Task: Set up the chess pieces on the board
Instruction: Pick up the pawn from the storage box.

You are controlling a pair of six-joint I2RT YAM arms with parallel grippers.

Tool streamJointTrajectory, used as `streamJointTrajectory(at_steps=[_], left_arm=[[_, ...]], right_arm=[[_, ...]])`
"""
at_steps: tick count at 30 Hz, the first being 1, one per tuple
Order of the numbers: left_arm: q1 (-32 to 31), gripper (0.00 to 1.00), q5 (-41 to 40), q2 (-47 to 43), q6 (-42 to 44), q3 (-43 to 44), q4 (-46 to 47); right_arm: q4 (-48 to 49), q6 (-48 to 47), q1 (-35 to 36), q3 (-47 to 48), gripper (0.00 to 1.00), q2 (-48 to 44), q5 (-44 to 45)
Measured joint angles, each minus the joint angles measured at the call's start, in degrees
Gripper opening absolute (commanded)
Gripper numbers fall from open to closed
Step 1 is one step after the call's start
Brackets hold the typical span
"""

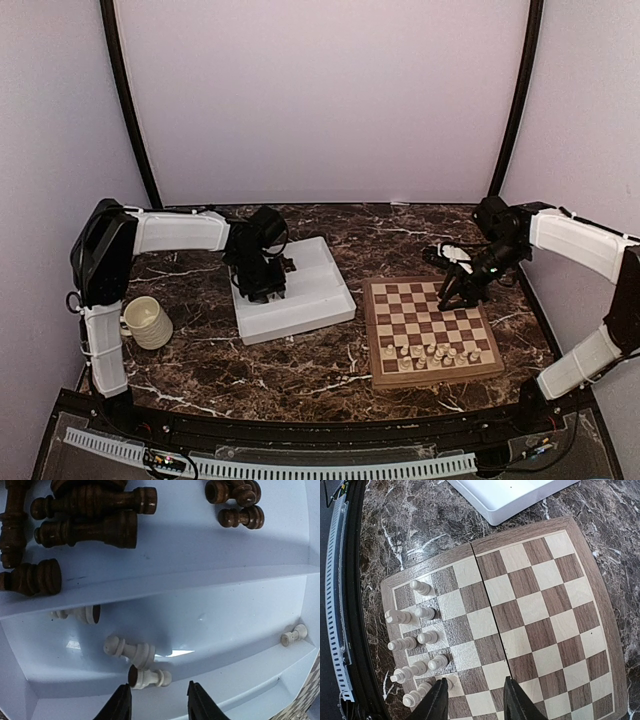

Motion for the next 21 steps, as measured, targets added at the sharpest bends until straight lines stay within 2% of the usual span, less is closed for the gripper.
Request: streamJointTrajectory(at_steps=[12, 21], left_arm=[[2.62, 0.41, -2.25, 2.43, -2.45, 0.24, 0.22], [4.92, 0.38, -3.93, 6.29, 0.09, 5.92, 0.46]], right_arm=[[-0.22, -0.9, 0.0, 0.0, 0.4, 1.38, -1.33], [-0.28, -0.85, 0.0, 0.0, 0.4, 1.66, -1.33]])
